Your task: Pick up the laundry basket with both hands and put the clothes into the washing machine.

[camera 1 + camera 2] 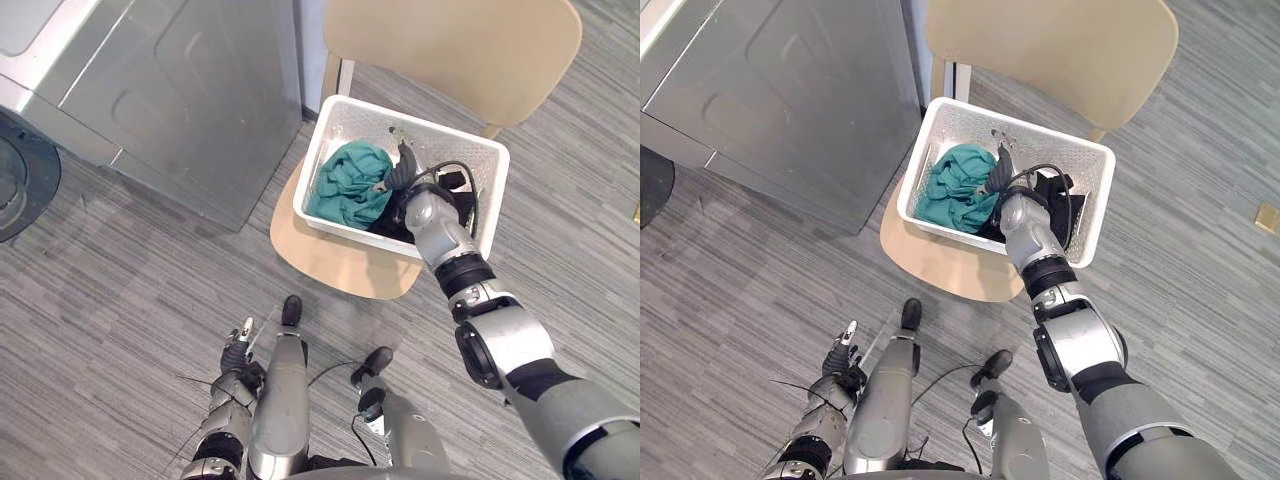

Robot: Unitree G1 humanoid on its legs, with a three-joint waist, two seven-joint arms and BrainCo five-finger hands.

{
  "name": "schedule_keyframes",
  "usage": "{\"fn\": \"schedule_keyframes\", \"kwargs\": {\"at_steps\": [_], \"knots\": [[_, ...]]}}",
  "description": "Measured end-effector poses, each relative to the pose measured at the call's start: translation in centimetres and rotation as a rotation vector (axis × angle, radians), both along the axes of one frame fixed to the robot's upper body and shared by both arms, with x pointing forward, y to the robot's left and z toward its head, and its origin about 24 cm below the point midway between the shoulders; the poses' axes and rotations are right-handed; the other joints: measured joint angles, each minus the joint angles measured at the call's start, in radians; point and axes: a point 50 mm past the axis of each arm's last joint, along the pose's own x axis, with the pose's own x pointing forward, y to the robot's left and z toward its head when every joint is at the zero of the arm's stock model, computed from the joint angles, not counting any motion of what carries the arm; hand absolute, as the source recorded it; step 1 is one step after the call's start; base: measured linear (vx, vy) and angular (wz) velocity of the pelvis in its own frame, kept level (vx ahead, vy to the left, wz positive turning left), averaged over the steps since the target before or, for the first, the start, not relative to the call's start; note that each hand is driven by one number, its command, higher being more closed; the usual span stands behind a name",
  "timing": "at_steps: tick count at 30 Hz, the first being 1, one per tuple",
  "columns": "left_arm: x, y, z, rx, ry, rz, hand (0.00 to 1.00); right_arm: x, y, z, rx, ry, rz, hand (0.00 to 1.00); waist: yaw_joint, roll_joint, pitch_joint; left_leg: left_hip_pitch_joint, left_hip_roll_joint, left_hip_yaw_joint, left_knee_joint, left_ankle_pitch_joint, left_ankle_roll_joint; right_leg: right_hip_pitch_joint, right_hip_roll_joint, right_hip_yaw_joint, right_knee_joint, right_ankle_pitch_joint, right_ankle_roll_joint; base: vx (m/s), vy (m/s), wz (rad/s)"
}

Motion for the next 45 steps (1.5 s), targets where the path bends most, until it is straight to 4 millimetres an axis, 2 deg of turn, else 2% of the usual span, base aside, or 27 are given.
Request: {"fn": "schedule_keyframes", "kwargs": {"at_steps": [2, 7, 9, 14, 19, 23, 31, 36, 37, 43, 45], "knots": [[0.3, -0.2, 0.3, -0.010, -0.022, 0.005, 0.00, 0.3, 0.1, 0.8, -0.026, -0.018, -0.003, 0.00, 0.000, 0.001, 0.001, -0.021, 0.000, 0.000, 0.001, 0.002, 0.000, -0.020, 0.000, 0.000, 0.001, -0.001, -0.001, -0.01, 0.036, -0.03], [0.7, -0.5, 0.6, -0.048, -0.037, 0.046, 0.00, 0.6, -0.2, 1.2, -0.059, -0.012, -0.019, 0.00, 0.020, 0.002, 0.001, -0.039, 0.001, 0.000, 0.003, 0.002, 0.000, -0.038, -0.001, -0.003, 0.004, -0.001, -0.001, 0.00, 0.040, 0.00], [0.8, -0.5, 0.7, -0.054, -0.043, 0.052, 0.00, 0.7, 0.1, 1.3, -0.081, -0.013, -0.014, 0.00, 0.020, 0.002, 0.002, -0.047, 0.001, -0.002, 0.006, 0.002, 0.000, -0.043, -0.001, -0.006, 0.007, -0.001, -0.001, 0.00, 0.042, 0.04], [1.5, -0.7, 1.2, -0.069, -0.076, 0.062, 0.00, 0.9, 1.2, 2.9, -0.070, -0.043, 0.009, 0.00, 0.020, 0.004, 0.025, -0.076, 0.004, 0.000, 0.023, 0.002, 0.000, -0.062, -0.001, -0.008, 0.013, -0.001, -0.002, -0.03, 0.048, 0.01], [1.5, -0.7, 1.2, -0.094, -0.079, 0.081, 0.00, 0.8, 2.3, 1.9, -0.071, -0.006, 0.030, 0.00, 0.022, 0.004, 0.025, -0.080, 0.004, -0.001, 0.023, 0.002, 0.000, -0.065, -0.001, -0.010, 0.014, -0.001, -0.002, -0.02, 0.044, 0.01], [1.7, -0.8, 1.4, -0.100, -0.089, 0.077, 0.00, 0.8, 2.0, 1.7, -0.083, 0.003, 0.019, 0.00, 0.021, 0.004, 0.025, -0.100, 0.001, -0.012, 0.022, 0.005, 0.004, -0.077, 0.000, -0.022, 0.014, -0.001, -0.002, -0.02, 0.042, 0.07], [2.0, -1.0, 1.8, -0.121, -0.119, 0.077, 0.00, 1.1, 0.4, 0.6, -0.353, 0.041, -0.046, 0.00, 0.024, 0.003, 0.025, -0.132, -0.004, -0.025, -0.006, 0.030, 0.000, -0.114, 0.001, -0.033, 0.014, -0.001, -0.002, 0.00, 0.028, 0.04], [2.4, -1.0, 2.3, -0.133, -0.149, 0.092, 0.00, 0.9, 1.0, -0.2, -0.415, 0.064, -0.018, 0.00, 0.020, 0.002, 0.039, -0.144, 0.003, -0.021, -0.017, 0.039, -0.004, -0.135, 0.007, -0.025, 0.013, -0.001, -0.002, -0.03, 0.026, -0.06], [2.5, -1.0, 2.4, -0.134, -0.154, 0.094, 0.00, 0.9, 1.2, -0.4, -0.401, 0.071, -0.012, 1.00, 0.021, 0.002, 0.039, -0.146, 0.004, -0.017, -0.018, 0.039, -0.004, -0.140, 0.006, -0.021, 0.013, -0.001, -0.003, -0.02, 0.038, -0.06], [3.2, -1.2, 3.0, -0.152, -0.172, 0.112, 0.00, 0.8, 1.4, 0.2, -0.351, 0.047, -0.004, 1.00, 0.021, -0.006, 0.044, -0.163, 0.000, -0.012, -0.047, 0.055, -0.003, -0.171, 0.004, -0.019, 0.012, 0.001, -0.005, -0.01, 0.029, -0.01], [3.6, -1.3, 3.3, -0.168, -0.185, 0.118, 0.00, 0.7, 1.9, -0.1, -0.341, 0.052, 0.005, 1.00, 0.019, -0.009, 0.051, -0.165, 0.000, -0.012, -0.049, 0.055, -0.004, -0.173, 0.004, -0.018, 0.011, 0.001, -0.005, 0.02, 0.034, 0.00]]}}
